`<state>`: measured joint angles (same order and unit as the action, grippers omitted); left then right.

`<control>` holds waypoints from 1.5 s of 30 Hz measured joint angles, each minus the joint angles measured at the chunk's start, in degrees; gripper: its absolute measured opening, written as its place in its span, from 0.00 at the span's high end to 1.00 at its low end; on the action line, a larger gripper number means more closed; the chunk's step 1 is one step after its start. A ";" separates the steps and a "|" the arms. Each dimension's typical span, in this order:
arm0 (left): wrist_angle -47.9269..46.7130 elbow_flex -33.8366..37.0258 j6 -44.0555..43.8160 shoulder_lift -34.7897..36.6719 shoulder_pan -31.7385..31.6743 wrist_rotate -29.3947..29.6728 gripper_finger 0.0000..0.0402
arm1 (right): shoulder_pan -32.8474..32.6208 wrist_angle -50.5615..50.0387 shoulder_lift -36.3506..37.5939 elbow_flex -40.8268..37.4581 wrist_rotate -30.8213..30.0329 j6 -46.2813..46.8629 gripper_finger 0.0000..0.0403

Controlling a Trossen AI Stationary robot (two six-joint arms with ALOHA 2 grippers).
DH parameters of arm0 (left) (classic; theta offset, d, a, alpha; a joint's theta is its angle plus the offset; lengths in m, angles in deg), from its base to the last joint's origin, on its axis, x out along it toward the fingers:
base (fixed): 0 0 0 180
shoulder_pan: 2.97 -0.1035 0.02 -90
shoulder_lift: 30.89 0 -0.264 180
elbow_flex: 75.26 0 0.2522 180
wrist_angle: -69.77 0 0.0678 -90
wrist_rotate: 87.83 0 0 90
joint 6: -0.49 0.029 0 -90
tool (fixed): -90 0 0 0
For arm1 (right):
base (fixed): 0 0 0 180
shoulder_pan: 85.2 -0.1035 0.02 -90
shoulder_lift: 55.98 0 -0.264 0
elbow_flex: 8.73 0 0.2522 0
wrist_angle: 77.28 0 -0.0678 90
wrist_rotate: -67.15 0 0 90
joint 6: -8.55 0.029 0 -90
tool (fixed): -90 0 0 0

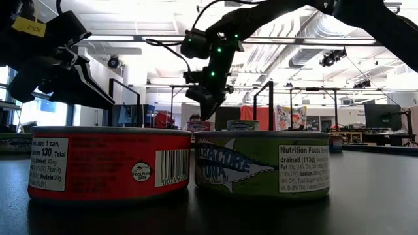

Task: Stack canned seafood by type on shelf
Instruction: Put the red tuna can on the shelf

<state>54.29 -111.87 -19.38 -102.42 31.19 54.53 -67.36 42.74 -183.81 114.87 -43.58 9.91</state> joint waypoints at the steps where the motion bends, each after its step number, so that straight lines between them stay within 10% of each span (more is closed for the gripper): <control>1: 0.01 0.00 -0.01 0.00 0.00 0.00 0.79 | 0.26 0.20 0.00 0.00 0.08 0.38 0.82; 15: 0.09 0.00 -0.04 -0.02 0.00 -0.15 0.79 | 1.94 3.90 -0.28 1.75 0.54 5.26 0.91; 27: 0.47 0.02 -0.05 -0.06 0.00 -0.15 0.79 | 7.22 10.71 -3.01 1.90 16.27 7.13 0.95; 45: 0.76 0.04 -0.02 -0.07 0.00 -0.13 0.79 | 7.57 15.26 -3.69 1.79 13.71 8.73 0.96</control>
<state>55.06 -111.83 -19.41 -102.48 31.19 54.40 -59.78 57.99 -187.50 116.67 -29.88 18.64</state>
